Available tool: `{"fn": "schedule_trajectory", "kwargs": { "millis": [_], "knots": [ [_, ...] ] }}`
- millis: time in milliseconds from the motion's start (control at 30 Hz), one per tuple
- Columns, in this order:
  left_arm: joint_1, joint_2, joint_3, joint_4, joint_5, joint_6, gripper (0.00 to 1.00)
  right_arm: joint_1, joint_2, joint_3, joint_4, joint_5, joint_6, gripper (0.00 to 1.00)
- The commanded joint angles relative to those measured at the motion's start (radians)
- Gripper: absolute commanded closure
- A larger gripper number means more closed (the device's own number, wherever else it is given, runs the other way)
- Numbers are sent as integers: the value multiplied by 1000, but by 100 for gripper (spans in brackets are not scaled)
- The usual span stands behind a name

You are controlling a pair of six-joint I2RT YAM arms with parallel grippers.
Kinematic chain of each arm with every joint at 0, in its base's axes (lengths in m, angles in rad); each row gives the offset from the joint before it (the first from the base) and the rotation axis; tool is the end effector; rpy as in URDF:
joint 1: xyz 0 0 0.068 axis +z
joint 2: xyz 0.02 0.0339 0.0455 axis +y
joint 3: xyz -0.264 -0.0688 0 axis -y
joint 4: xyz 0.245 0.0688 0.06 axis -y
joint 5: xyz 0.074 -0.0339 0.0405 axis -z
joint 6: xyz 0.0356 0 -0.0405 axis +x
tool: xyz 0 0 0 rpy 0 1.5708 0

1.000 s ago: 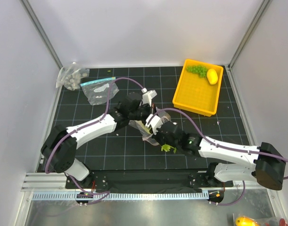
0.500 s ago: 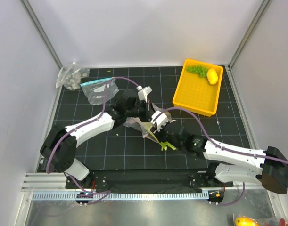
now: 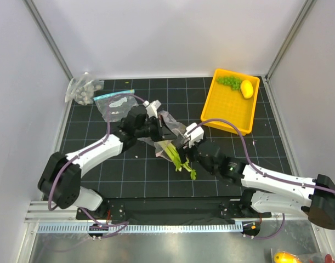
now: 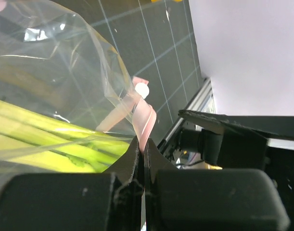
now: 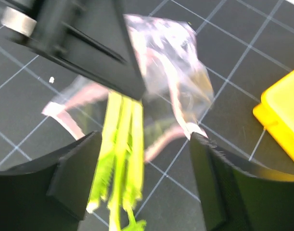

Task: Place the food in the zip-top bag and seal the zipper
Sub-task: Place the fake vegetable in the zipper food storage bag.

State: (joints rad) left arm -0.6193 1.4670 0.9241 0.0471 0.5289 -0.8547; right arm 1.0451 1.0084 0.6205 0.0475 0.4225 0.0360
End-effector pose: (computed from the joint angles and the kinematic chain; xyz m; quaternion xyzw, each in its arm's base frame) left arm 0.2547 -0.2036 0.2511 0.0355 0.8391 -0.4984 0.2150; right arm 0.1276 0.1908 0.2642 -0.2801 0.7575 0.1436 0.5720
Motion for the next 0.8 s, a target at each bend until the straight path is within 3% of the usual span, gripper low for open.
{"fn": "schedule_trajectory", "kwargs": {
  "millis": [0,233,433,633,767],
  "knots": [
    [30,-109,-30,37,-96,-23,100,-2,18,34,38,87,120,23],
    [36,-211,-65,17,-179,-61,100,-2,48,62,45,-175,139,40],
    [41,-229,5,-95,-228,-107,100,-2,29,42,93,-225,140,39],
    [66,-277,41,-158,-299,-214,100,-2,-155,-59,193,-119,180,33],
    [82,-304,70,-174,-314,-285,100,-3,-198,-62,161,-96,217,31]
  ]
}}
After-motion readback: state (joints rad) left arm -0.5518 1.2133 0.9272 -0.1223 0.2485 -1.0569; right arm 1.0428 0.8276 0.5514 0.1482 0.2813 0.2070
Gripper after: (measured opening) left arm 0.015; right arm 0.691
